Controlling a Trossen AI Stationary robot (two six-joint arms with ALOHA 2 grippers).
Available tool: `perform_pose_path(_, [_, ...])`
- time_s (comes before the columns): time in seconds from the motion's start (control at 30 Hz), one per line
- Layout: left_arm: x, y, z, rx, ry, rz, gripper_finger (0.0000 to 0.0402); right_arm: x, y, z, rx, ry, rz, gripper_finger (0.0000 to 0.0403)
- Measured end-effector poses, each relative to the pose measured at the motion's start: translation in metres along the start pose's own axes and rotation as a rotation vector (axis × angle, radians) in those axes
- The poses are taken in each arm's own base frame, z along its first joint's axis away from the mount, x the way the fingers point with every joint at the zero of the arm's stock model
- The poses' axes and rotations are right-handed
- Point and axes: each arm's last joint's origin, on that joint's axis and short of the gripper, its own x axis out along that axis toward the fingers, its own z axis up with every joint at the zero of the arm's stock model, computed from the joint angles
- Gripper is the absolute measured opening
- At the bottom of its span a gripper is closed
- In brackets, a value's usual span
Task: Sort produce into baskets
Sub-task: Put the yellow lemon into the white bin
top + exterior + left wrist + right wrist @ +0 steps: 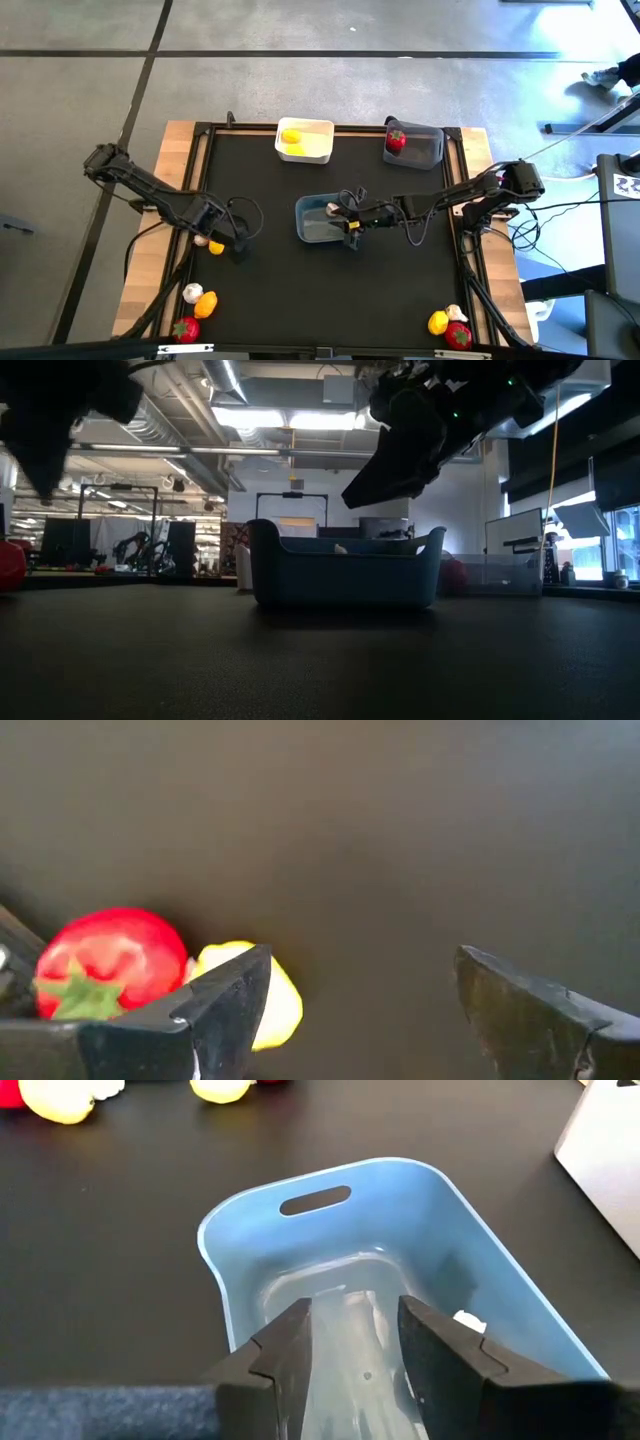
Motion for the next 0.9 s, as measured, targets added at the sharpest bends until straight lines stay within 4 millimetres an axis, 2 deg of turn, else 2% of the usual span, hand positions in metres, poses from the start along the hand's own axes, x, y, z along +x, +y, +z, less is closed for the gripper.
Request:
perform_pose_path(0.57, [0.032,0.02,-0.023,-0.234,0.18,0.132,0.0308,0.0,-0.001,-0.004,-0.009,0.041,-0.009,0.015])
perform_pose_path(0.9, [0.051,0.027,-0.028,-0.291,0.185,0.148,0.0308,0.0,-0.001,-0.004,-0.01,0.042,-0.01,0.015])
